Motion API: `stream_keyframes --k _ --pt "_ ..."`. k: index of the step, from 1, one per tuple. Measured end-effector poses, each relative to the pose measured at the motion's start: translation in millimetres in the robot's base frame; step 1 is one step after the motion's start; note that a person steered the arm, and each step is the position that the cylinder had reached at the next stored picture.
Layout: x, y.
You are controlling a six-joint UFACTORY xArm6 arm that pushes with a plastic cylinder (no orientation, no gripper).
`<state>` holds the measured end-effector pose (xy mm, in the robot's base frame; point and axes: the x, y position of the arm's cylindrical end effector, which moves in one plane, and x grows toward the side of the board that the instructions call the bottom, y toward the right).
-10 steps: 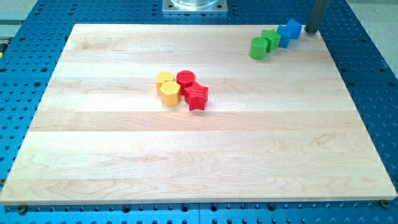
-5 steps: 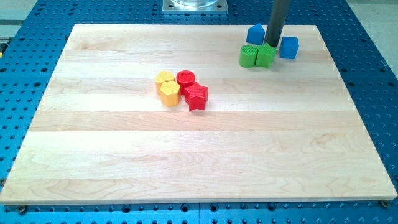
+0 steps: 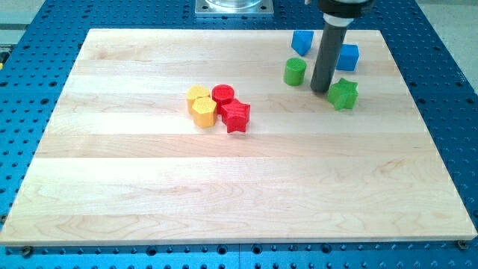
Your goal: Move the green star vertically below the blue cube
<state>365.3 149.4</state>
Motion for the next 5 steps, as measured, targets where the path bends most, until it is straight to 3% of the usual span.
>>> stream_keyframes --k 3,4,5 --pt "25.8 11.9" --pt "9.1 -79.2" --pt "-33.9 -118.4"
